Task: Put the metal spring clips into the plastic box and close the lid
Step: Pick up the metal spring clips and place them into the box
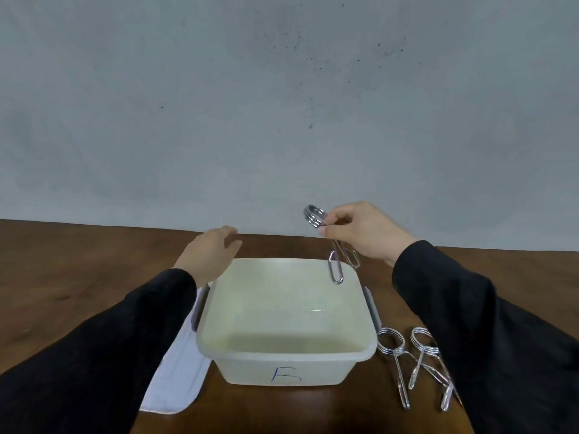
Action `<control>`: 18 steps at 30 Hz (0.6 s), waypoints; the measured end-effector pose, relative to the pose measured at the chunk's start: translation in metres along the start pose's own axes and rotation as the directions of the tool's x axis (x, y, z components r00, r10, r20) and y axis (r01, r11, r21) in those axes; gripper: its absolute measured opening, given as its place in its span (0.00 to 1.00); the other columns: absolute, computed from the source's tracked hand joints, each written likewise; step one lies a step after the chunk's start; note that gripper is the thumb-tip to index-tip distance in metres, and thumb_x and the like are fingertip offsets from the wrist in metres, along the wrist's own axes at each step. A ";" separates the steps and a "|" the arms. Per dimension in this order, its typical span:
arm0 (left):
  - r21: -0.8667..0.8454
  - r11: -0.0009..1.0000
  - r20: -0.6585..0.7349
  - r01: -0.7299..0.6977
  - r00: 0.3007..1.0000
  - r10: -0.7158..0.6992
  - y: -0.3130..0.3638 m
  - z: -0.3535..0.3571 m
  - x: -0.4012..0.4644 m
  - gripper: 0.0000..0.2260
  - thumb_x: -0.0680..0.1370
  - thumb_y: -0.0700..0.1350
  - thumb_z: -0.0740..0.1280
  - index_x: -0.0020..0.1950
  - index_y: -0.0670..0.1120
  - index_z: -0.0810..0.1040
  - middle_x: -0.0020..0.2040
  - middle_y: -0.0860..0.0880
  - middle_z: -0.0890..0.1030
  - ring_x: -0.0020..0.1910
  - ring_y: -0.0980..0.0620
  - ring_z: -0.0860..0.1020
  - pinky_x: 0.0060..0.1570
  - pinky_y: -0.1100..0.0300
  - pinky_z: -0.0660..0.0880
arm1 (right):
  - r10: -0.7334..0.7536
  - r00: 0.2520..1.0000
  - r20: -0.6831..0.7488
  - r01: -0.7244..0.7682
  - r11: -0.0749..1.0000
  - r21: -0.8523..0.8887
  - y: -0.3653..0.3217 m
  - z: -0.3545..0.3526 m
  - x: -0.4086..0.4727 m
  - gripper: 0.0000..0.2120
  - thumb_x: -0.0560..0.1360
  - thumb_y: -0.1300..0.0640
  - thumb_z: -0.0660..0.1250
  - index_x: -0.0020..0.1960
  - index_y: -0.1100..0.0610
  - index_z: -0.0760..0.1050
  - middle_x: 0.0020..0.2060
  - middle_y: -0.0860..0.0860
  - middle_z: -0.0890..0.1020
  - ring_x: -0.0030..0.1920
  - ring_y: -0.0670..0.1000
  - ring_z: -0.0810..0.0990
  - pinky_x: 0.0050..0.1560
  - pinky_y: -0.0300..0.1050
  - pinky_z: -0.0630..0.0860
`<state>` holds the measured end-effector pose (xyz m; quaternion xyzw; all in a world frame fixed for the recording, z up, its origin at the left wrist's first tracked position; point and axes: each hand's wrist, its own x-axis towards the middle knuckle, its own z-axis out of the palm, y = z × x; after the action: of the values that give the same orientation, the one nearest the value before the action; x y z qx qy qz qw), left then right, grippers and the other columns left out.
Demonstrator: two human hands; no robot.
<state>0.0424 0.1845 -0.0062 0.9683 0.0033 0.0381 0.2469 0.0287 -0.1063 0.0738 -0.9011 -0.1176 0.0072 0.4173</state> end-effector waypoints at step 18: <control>-0.634 0.739 0.250 0.226 0.965 -0.081 -0.039 0.038 -0.006 0.16 0.84 0.51 0.60 0.66 0.48 0.80 0.60 0.52 0.82 0.60 0.51 0.78 0.59 0.56 0.74 | 0.382 0.808 0.448 -0.051 0.803 -0.593 0.009 0.236 0.039 0.18 0.74 0.50 0.73 0.60 0.57 0.78 0.49 0.53 0.79 0.49 0.57 0.76 0.56 0.49 0.73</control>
<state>0.0396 0.2006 -0.0584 0.8143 0.0444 -0.0841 0.5725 0.0423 0.0743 -0.0834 -0.9489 -0.1202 0.2799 0.0821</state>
